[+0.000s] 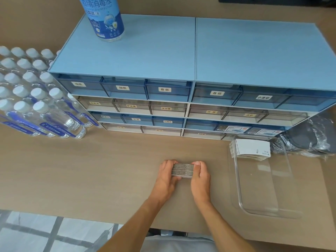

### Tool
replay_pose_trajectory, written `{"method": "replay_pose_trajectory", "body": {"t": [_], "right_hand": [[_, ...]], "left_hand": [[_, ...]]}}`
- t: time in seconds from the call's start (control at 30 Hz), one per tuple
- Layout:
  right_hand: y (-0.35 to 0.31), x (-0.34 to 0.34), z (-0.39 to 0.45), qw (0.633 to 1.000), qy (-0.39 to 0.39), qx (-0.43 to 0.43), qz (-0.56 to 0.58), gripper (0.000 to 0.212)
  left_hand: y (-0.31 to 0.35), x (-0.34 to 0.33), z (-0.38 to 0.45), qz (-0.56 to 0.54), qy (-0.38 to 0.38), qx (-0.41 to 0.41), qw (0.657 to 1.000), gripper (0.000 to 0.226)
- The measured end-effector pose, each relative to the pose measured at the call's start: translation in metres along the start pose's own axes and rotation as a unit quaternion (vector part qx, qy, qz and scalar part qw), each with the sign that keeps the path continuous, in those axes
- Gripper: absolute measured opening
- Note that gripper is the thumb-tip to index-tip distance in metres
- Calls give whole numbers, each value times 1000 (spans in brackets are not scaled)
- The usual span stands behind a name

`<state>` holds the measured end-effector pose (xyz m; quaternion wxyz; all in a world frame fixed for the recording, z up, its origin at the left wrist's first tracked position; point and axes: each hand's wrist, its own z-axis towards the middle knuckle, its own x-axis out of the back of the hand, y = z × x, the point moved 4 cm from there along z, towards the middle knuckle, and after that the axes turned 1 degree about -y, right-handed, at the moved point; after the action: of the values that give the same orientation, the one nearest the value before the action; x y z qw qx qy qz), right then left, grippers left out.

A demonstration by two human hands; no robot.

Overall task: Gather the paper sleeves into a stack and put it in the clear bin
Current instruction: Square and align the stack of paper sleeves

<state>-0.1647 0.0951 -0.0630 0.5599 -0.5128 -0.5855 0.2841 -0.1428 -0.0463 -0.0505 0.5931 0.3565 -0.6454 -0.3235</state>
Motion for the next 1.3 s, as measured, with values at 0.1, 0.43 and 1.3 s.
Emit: {"method": "replay_pose_trajectory", "body": {"t": [0.1,0.43,1.3], "right_hand": [[-6,0,3,1000,-2,25,-6,23],[5,-5,-2,998,-21,45,-27,22],[9,-11,-3,997,-24,47,-51,23]], "left_hand": [[-1,1,1,9,28,-4,1000,36],[-10,-4,-8,44,50,-4,998,32],[-7,-11,-2,-153,128,101,975,29]]}}
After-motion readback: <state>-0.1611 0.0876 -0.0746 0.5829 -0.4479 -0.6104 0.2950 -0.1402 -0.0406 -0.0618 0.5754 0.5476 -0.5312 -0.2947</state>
